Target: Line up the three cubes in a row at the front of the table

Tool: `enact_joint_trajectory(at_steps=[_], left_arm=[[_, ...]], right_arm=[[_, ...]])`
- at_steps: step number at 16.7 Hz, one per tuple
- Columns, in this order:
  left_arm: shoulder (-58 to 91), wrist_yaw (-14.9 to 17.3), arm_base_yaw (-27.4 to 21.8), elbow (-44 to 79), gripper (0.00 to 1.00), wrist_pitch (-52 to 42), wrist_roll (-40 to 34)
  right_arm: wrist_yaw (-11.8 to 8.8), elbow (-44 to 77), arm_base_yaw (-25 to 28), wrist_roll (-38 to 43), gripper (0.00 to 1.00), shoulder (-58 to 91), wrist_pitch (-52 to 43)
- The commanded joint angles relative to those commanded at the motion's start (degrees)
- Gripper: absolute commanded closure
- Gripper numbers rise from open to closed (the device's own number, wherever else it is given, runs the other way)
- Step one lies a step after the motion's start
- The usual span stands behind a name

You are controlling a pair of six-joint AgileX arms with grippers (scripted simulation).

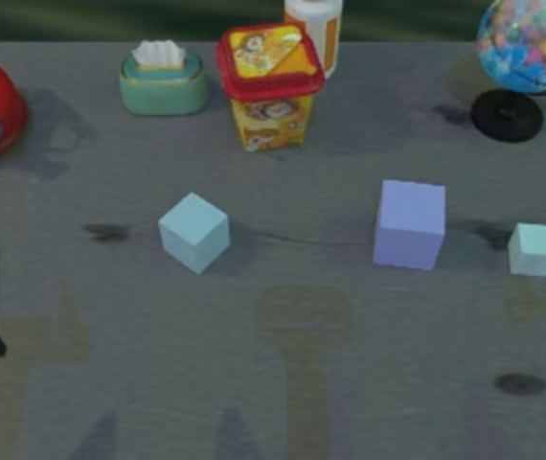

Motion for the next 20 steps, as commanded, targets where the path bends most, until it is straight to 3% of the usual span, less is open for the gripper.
enact_joint_trajectory(at_steps=[12, 16, 20], left_arm=[[0.0, 0.0, 0.0, 0.0, 0.00, 0.0, 0.0], [0.0, 0.0, 0.0, 0.0, 0.00, 0.0, 0.0], [0.0, 0.0, 0.0, 0.0, 0.00, 0.0, 0.0]], right_arm=[[0.6, 50.7, 4.2, 8.2, 0.00, 68.7, -37.6], [0.5, 61.6, 5.2, 9.8, 0.00, 82.1, -43.9], [0.3, 65.3, 5.5, 10.4, 0.00, 86.2, -45.6]])
